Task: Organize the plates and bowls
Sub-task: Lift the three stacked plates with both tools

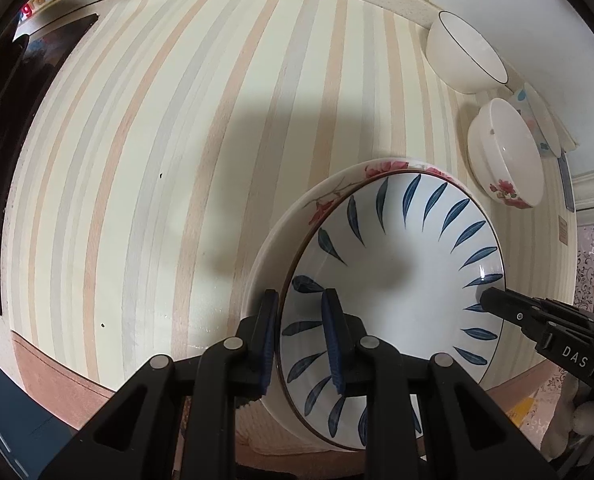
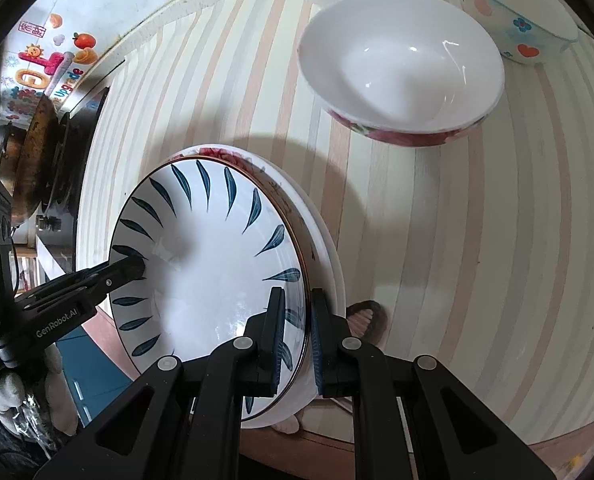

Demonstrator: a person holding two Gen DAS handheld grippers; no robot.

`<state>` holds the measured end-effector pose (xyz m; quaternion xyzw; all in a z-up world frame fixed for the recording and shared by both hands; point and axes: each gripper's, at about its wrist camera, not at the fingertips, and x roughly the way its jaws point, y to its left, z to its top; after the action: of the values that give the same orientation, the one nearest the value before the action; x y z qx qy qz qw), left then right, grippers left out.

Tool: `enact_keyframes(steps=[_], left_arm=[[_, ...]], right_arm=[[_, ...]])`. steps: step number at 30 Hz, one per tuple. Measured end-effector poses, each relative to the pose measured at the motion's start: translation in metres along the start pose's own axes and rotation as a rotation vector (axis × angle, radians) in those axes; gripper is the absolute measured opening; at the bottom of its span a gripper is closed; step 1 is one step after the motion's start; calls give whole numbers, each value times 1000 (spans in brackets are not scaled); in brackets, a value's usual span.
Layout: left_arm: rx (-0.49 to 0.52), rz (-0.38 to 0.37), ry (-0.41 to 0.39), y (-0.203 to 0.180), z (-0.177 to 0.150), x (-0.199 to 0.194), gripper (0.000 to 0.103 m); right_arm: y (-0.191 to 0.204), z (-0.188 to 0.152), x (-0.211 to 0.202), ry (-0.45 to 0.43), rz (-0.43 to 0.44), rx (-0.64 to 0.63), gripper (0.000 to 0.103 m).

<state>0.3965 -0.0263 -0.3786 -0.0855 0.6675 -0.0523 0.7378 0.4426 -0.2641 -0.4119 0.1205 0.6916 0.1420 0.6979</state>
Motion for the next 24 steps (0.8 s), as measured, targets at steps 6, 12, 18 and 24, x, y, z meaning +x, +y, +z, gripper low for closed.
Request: enact_keyframes(steps=[6, 12, 18, 24], left_arm=[[-7, -1, 3, 0, 0, -1, 20], [-17, -7, 17, 2, 0, 1, 20], [-40, -29, 39, 7, 0, 4, 20], [-48, -33, 54, 6, 1, 6, 20]], right_arm=[[1, -1, 0, 10, -5, 2, 17], [-5, -3, 0, 9, 25, 63, 17], [-11, -5, -1, 6, 55, 101, 17], [-18, -7, -2, -1, 88, 151, 17]])
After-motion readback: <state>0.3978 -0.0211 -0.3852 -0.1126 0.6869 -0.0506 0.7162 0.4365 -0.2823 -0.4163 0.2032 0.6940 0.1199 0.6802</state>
